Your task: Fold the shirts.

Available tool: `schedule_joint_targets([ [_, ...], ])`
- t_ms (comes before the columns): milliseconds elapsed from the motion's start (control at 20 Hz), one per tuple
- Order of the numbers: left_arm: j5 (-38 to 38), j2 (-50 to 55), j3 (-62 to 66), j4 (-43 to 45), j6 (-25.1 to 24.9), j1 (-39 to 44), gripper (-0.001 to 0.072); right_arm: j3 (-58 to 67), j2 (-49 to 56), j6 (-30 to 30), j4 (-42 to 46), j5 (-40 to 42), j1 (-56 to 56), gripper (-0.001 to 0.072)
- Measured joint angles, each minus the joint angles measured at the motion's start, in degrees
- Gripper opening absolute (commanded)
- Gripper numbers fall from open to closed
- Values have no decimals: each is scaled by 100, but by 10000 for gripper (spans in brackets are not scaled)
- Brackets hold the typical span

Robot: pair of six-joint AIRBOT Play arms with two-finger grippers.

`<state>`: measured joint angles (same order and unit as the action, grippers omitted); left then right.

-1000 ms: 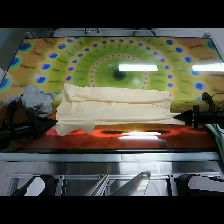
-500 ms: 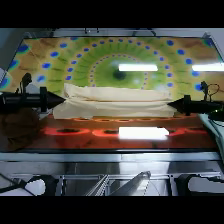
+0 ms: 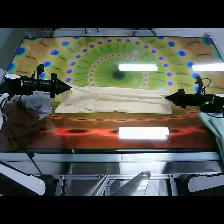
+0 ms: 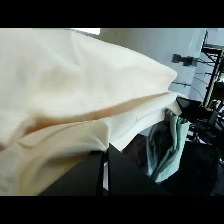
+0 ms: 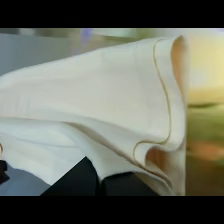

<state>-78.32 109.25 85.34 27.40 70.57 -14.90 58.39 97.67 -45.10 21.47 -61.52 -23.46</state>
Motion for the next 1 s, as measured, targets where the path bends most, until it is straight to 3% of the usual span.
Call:
schedule_joint_targets([
  [50,-127,232,223,2,11,28,42,17,79,35,2,22,11,174],
  [100,-251,426,431,2,44,52,245,35,131,79,0,46,17,204],
  [150,-387,599,643,0,90,70,297,57,168,111,4,35,17,206],
  [200,-535,756,874,0,162,79,297,101,192,140,20,-4,4,283],
  [250,-669,883,1113,-4,227,76,297,181,210,170,111,-105,-28,409],
  [350,-892,1038,1569,-4,367,24,297,433,223,179,411,-341,-138,455],
  [400,-970,1080,1799,-4,437,-22,297,588,225,96,614,-444,-199,592],
  [450,-1051,1113,2046,-7,531,-87,297,739,227,-44,837,-518,-256,646],
  [650,-1241,1154,2824,-26,837,-297,297,1104,286,-658,1609,-579,-339,643],
  [850,-1322,1123,3084,-42,944,-179,296,1211,509,-1001,1694,-619,-90,640],
  [900,-1325,1119,3104,-44,964,-92,296,1220,566,-1047,1674,-621,-4,588],
  [950,-1333,1117,3106,-48,964,4,295,1228,632,-1086,1635,-599,87,453],
  [1000,-1333,1113,3084,-59,964,118,296,1228,704,-1110,1591,-573,186,362],
])
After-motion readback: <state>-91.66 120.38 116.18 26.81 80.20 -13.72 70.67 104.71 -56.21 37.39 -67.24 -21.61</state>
